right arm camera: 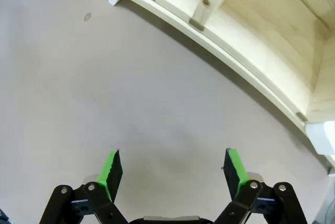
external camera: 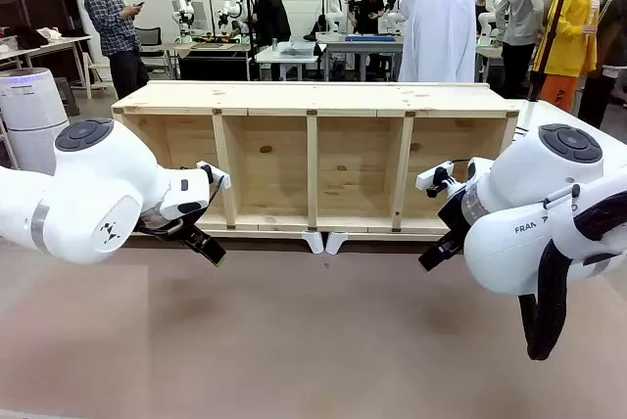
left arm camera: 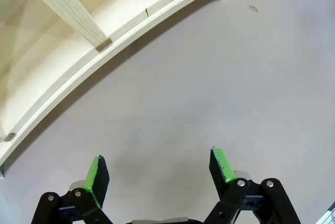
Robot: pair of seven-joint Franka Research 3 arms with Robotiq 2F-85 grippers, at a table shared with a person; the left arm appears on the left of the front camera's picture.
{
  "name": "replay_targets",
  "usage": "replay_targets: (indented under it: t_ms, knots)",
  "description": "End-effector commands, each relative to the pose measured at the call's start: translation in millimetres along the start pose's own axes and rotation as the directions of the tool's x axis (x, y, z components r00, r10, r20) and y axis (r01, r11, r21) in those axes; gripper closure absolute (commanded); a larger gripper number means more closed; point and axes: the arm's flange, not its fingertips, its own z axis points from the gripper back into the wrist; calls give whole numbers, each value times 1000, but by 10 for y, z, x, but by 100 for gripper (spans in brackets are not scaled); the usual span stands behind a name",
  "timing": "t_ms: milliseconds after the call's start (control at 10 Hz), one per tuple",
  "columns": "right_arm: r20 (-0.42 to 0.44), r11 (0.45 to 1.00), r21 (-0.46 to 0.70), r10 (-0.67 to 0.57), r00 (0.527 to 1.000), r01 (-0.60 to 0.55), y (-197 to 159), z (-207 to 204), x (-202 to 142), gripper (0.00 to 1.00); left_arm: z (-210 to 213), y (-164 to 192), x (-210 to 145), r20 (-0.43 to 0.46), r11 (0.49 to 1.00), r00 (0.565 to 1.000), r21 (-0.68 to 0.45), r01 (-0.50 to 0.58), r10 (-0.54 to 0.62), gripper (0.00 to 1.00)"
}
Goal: Perform cable management.
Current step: When the cord part of the Power Cable appears at the lower middle area of the table and stops, grasp the cord part of the Power Cable.
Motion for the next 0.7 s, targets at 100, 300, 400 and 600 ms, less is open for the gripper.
replay_targets:
  t_ms: [100,300,400,600]
  knots:
    - [0,1000,0,0,1000,0,0,0,0,0,0,-1,0,0,1000,1000,0,0,0,0]
    - [0,1000,0,0,1000,0,0,0,0,0,0,-1,0,0,1000,1000,0,0,0,0]
    - [0,1000,0,0,1000,0,0,0,0,0,0,-1,0,0,1000,1000,0,0,0,0]
    - [0,1000,0,0,1000,0,0,0,0,0,0,-1,0,0,1000,1000,0,0,0,0]
